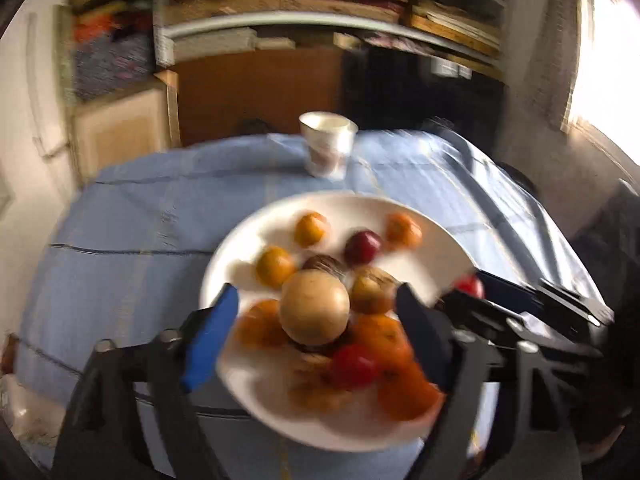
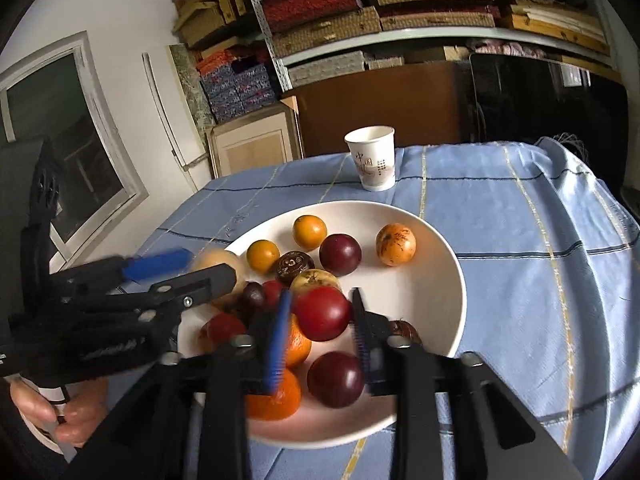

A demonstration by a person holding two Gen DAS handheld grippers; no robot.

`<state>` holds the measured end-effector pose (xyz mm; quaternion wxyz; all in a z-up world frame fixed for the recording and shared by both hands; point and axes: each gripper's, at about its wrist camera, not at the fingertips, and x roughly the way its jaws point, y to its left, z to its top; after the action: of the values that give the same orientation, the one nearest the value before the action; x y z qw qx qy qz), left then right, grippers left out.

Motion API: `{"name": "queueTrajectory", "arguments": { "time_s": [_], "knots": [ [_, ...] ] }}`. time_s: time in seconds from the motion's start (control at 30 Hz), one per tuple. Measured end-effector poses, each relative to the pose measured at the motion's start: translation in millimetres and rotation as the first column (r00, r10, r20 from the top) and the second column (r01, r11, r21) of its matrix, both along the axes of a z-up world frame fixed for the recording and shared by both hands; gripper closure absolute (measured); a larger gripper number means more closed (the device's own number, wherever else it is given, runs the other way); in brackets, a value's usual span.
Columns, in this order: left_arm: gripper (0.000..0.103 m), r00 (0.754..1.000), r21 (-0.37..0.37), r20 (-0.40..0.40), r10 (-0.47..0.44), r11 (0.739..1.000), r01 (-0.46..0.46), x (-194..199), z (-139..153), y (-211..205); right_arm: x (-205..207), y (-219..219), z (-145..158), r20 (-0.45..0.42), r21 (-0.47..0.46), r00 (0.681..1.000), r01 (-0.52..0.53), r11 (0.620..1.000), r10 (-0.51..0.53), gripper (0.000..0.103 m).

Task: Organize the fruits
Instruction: 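Carry the tan fruit and tomato over the plate and open both grippers, then withdraw both grippers and grasp a small tan fruit with the right gripper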

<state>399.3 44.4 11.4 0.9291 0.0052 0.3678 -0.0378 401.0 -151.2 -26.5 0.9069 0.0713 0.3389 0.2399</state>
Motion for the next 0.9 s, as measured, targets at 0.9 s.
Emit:
{"name": "queueTrajectory", "arguments": {
  "time_s": [0.9],
  "knots": [
    [0.005,0.981,-0.038,-0.051,0.186,0.982,-0.188,-151,-40,17,-114,-40,-42,-0.147,-0.046,0.989,-0.02,0.999,0.013,0.069]
  ]
}}
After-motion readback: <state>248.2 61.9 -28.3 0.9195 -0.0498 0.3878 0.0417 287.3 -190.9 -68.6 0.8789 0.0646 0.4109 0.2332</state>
